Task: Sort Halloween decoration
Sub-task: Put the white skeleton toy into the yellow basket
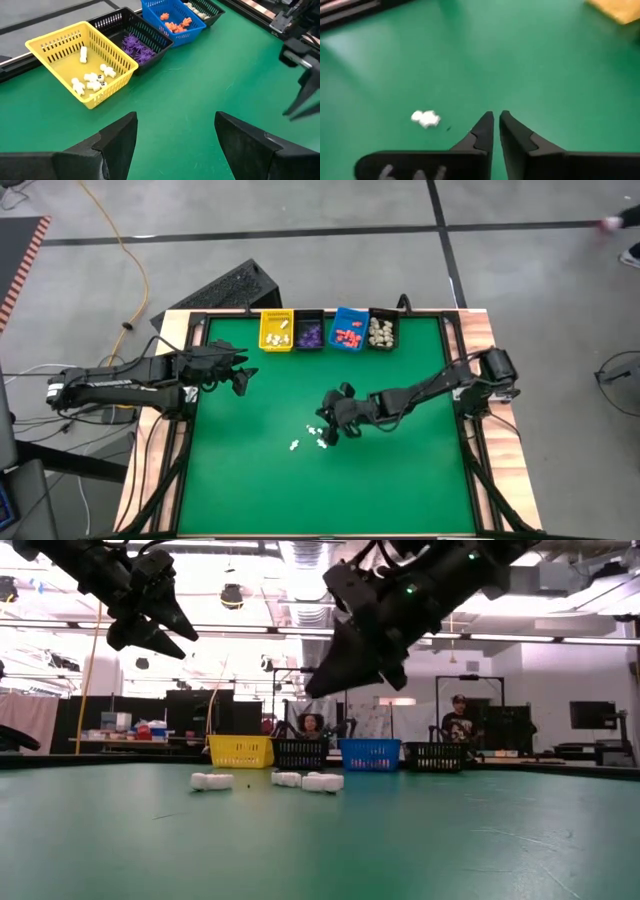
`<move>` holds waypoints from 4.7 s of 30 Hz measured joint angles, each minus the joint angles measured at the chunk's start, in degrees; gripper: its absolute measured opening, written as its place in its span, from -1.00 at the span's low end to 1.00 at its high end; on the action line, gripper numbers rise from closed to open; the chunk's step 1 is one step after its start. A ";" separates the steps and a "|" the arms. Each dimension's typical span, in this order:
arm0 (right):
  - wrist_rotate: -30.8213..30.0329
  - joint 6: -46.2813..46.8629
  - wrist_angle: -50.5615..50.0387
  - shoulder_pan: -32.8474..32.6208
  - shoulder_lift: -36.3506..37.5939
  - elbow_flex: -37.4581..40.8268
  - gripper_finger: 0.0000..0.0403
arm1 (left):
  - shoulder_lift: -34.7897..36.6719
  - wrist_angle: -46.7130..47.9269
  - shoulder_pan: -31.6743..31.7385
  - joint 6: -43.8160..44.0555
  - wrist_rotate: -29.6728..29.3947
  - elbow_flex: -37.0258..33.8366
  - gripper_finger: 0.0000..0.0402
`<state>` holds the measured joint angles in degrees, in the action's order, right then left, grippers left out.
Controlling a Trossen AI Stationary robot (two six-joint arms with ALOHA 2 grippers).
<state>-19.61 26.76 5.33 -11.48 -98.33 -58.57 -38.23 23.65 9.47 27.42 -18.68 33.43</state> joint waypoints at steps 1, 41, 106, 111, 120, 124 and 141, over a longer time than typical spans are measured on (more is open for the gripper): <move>0.22 0.00 0.00 -0.39 -0.42 0.00 -0.69 | 0.01 0.01 0.00 0.00 0.00 0.00 0.28; -4.27 24.04 -4.91 -4.51 -12.84 -0.23 -0.75 | -0.01 0.01 -0.02 0.20 -0.15 0.00 0.28; 7.71 -10.16 -1.58 29.97 -32.08 -48.59 -0.18 | -0.01 1.80 -0.11 2.34 -3.15 0.00 0.28; 7.77 -10.14 -5.55 30.87 -31.80 -48.59 0.11 | -0.01 1.87 -0.11 2.34 -3.31 0.00 0.28; 20.99 -13.67 -26.78 30.55 -25.36 -48.53 0.10 | 0.01 1.98 -0.12 1.69 -2.97 0.00 0.28; 21.68 -18.78 -43.87 27.71 -19.51 -48.57 0.05 | 0.01 2.28 -0.11 1.24 -2.99 0.00 0.28; 9.63 -1.84 -32.81 1.40 -13.12 -27.66 0.03 | 0.01 2.33 -0.11 0.89 -0.57 0.00 0.28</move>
<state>-9.99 24.93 -27.48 -10.07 -111.45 -86.23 -38.22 25.98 9.36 28.31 -19.25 33.43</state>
